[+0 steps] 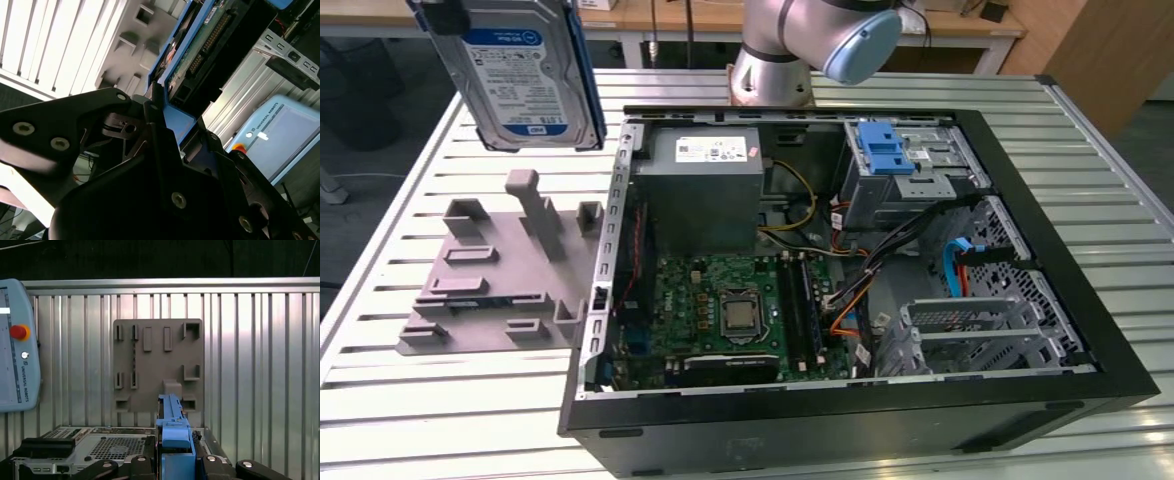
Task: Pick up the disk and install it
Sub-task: 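Pick up the disk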
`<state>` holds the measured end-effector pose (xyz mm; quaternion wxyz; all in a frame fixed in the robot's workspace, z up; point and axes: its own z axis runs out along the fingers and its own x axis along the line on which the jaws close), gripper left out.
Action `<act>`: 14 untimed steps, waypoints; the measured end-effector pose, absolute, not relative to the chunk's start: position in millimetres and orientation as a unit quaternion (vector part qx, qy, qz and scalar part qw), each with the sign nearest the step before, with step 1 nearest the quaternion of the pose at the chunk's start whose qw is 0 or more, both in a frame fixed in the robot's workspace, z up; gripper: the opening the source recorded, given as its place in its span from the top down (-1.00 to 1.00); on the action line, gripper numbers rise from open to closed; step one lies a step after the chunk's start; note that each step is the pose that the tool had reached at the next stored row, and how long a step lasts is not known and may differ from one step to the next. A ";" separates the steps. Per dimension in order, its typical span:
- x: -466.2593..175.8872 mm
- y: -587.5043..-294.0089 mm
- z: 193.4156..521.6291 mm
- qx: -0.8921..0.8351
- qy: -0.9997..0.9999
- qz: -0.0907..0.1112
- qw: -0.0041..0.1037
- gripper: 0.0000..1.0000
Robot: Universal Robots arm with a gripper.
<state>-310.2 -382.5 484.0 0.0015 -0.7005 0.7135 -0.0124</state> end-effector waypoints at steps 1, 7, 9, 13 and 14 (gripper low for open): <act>-309.2 -382.7 484.0 -0.701 0.714 -0.012 0.002 0.27; -303.1 -384.0 484.0 -0.701 0.714 -0.012 0.002 0.27; -301.0 -384.4 484.0 -0.701 0.714 -0.012 0.002 0.27; -297.2 -385.2 484.0 -0.701 0.713 -0.012 0.002 0.27; -296.2 -385.4 484.0 -0.701 0.713 -0.012 0.002 0.27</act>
